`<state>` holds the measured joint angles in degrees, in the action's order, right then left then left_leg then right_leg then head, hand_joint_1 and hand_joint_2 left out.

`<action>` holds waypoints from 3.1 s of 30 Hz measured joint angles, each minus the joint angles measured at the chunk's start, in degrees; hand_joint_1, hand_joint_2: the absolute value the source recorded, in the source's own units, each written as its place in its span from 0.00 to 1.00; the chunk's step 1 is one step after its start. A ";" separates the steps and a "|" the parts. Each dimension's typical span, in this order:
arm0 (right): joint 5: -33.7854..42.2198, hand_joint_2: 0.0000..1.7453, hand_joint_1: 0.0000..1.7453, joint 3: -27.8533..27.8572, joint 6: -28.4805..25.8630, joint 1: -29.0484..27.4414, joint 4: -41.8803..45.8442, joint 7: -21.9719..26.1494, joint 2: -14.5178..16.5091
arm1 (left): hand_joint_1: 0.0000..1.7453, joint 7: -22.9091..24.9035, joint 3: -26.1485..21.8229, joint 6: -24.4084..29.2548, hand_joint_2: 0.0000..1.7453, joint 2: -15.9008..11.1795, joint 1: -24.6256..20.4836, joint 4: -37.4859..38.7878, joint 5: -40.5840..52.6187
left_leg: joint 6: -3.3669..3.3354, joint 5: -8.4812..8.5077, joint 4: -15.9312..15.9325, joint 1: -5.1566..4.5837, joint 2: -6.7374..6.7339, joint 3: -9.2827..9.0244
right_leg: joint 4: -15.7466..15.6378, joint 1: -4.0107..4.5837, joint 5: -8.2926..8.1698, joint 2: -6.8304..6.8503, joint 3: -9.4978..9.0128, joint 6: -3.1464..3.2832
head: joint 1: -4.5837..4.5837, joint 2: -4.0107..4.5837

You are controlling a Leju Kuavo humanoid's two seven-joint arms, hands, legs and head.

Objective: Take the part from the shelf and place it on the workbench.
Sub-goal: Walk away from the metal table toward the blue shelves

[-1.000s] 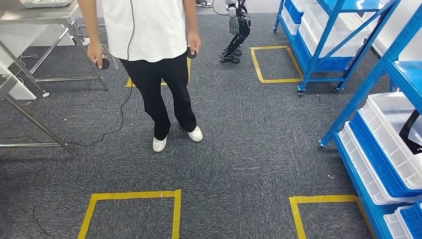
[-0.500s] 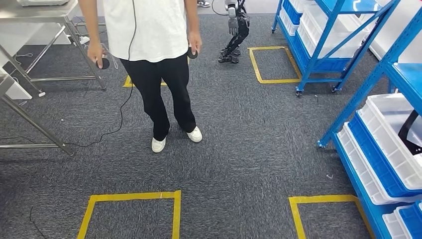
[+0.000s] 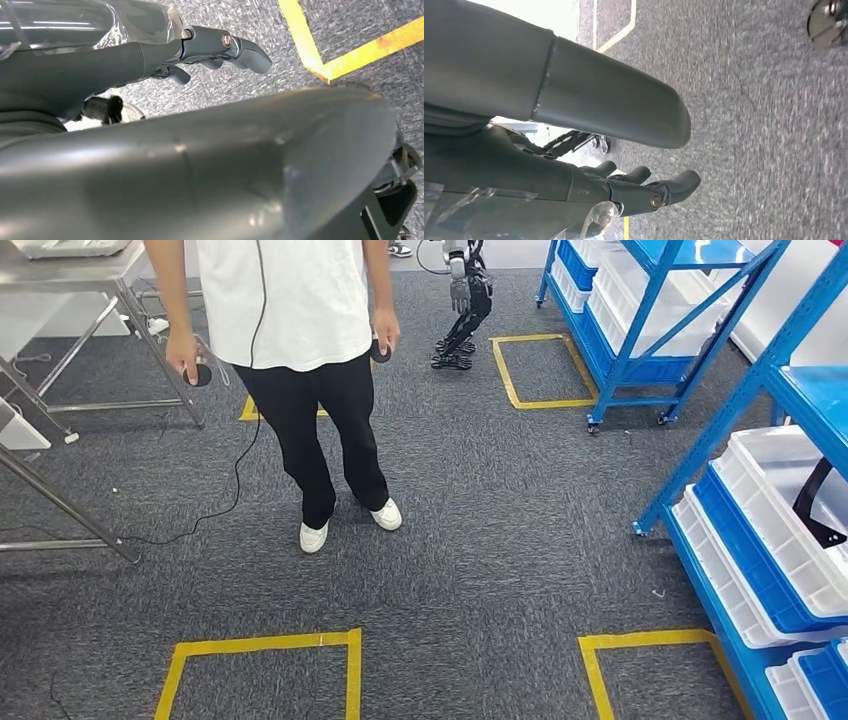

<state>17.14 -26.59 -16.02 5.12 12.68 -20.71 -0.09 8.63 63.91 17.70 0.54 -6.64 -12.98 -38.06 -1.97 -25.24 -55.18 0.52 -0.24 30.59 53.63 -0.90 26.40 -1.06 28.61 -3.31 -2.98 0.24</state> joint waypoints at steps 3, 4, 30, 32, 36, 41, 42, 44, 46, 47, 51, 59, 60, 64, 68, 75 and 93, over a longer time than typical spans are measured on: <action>0.23 0.00 0.00 -0.11 -0.01 0.01 0.00 0.10 0.01 | 0.00 -0.01 0.08 0.16 0.00 0.00 0.00 0.00 0.01 | -1.48 0.06 0.27 -0.34 0.02 -0.38 | 1.26 -0.52 1.02 0.14 0.29 -0.96 | 0.10 0.00; 0.27 0.00 0.00 -0.17 -0.01 0.01 0.00 0.11 0.02 | 0.00 -0.02 0.13 0.22 0.00 -0.01 -0.02 0.00 0.02 | -1.90 0.08 0.38 -0.35 -0.01 -0.59 | 3.67 -0.61 2.36 0.26 1.35 -1.14 | 0.13 0.00; 0.34 0.00 0.00 -0.77 -0.09 -0.15 -0.02 0.05 -0.18 | 0.00 0.03 0.56 -0.15 0.00 -0.05 0.09 0.00 0.06 | -0.11 0.84 -2.53 -0.37 0.00 2.46 | 0.94 0.34 2.59 0.06 -2.12 0.96 | -0.03 0.00; 0.32 0.00 0.00 -0.81 -0.08 -0.05 -0.01 -0.01 -0.17 | 0.00 0.04 0.57 -0.23 0.00 -0.05 0.06 0.00 -0.01 | -0.97 0.59 -1.48 -0.65 0.06 2.09 | 1.01 0.42 2.87 -0.01 -2.51 0.26 | -0.01 0.00; 0.30 0.50 0.00 -0.90 -0.03 -0.02 -0.01 0.00 -0.11 | 0.00 0.02 0.57 -0.21 0.00 -0.07 0.00 0.00 -0.14 | -2.43 0.25 -1.00 -0.54 0.19 0.45 | 6.30 0.19 5.41 0.36 -0.62 -0.56 | 0.07 0.00; 0.57 0.00 0.00 -0.96 0.00 -0.10 -0.01 0.01 -0.12 | 0.00 -0.36 0.57 -0.55 0.00 -0.06 0.09 0.00 -0.38 | -3.07 -0.88 -1.01 -1.02 0.25 -0.61 | 17.67 0.21 7.84 0.46 8.24 -0.71 | 0.09 0.00; 0.71 0.00 0.00 -0.96 -0.03 -0.17 -0.01 0.01 -0.14 | 0.00 -0.42 0.57 -0.64 0.00 -0.06 0.12 0.00 -0.40 | -3.03 -1.20 -1.01 -1.03 0.30 -1.10 | 14.59 0.22 5.31 0.53 7.57 -0.56 | 0.10 0.00; 0.97 0.00 0.00 -0.95 -0.08 -0.34 -0.03 0.01 -0.16 | 0.00 -0.58 0.57 -0.80 0.00 -0.06 0.09 0.00 -0.40 | -2.73 -1.90 -0.99 -1.08 0.14 -1.89 | 6.72 0.38 0.66 1.83 5.29 -0.05 | 0.09 0.00; 1.23 0.00 0.00 -0.96 -0.08 -0.17 -0.04 0.03 -0.15 | 0.00 -0.77 0.57 -1.05 0.00 -0.08 0.10 0.01 -0.44 | -2.11 -2.39 -0.97 -1.22 -0.37 -2.33 | 2.99 0.77 -0.72 3.13 4.41 0.54 | 0.17 0.00; 1.36 0.00 0.00 -0.96 -0.07 -0.05 -0.04 0.08 -0.14 | 0.00 -0.87 0.57 -1.19 0.00 -0.09 0.16 0.01 -0.48 | -1.76 -2.44 -1.16 -1.28 -0.60 -2.57 | 2.88 0.87 -0.57 3.07 4.48 0.84 | 0.23 0.00; 1.54 0.00 0.00 -0.95 -0.05 0.08 -0.03 0.17 -0.12 | 0.00 -1.07 0.57 -1.45 0.00 -0.13 0.06 0.02 -0.54 | -0.53 -5.03 -5.34 -1.01 -0.59 -1.52 | 2.50 0.34 -1.62 1.54 3.53 1.85 | 0.11 0.00; 1.71 0.00 0.00 -0.93 -0.11 -0.07 -0.03 0.19 -0.26 | 0.00 -1.21 0.57 -1.72 0.00 -0.15 0.09 0.02 -0.48 | -0.07 -3.20 -6.11 -0.51 1.38 1.44 | 2.51 0.30 -1.60 -2.56 3.31 1.86 | -0.02 0.00; 1.77 0.00 0.00 -0.93 -0.13 -0.04 -0.03 0.21 -0.22 | 0.00 -1.22 0.57 -1.73 0.00 -0.16 0.02 0.02 -0.46 | -0.35 -2.17 -3.22 -0.71 2.23 0.50 | 2.51 0.26 -1.66 -3.06 3.37 1.66 | -0.01 0.00; 1.99 0.00 0.00 -0.93 -0.17 -0.22 -0.04 0.25 -0.26 | 0.00 -1.36 0.58 -1.77 0.00 -0.13 0.06 0.01 -0.32 | -1.94 -0.56 -1.10 -1.12 2.13 0.00 | 2.55 0.12 -1.73 -4.31 3.90 0.30 | 0.04 0.00; 2.10 0.00 0.00 -0.95 -0.15 -0.24 -0.05 0.25 -0.30 | 0.00 -1.61 0.60 -1.73 0.00 -0.11 -0.07 0.02 -0.27 | -3.07 0.14 -0.38 -0.98 -0.03 -0.35 | 12.14 0.28 3.92 -0.42 8.19 -0.56 | 0.34 0.00; 2.22 0.00 0.00 -0.95 -0.19 -0.16 -0.05 0.25 -0.39 | 0.00 -1.64 0.63 -1.79 0.00 -0.04 -0.01 0.02 -0.15 | -2.68 -0.26 -0.46 -1.39 -3.92 -0.57 | 4.64 0.55 -0.15 3.60 3.65 -0.27 | 0.31 0.00; 2.74 0.00 0.00 -0.93 -0.44 -0.07 -0.05 0.36 -0.40 | 0.00 -1.52 0.84 -2.02 0.00 -0.05 0.08 0.02 -0.13 | -0.21 -0.95 -0.23 -0.30 3.44 -1.37 | 1.08 0.23 -2.29 -5.78 2.84 0.71 | 0.17 0.00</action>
<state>19.88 -27.52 -16.45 5.05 12.63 -20.35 -0.49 7.11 64.75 15.68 0.49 -6.56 -12.96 -38.19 -2.18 -26.18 -55.41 0.22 3.19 29.22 54.70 -0.67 24.11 -6.84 31.46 -2.60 -2.80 0.24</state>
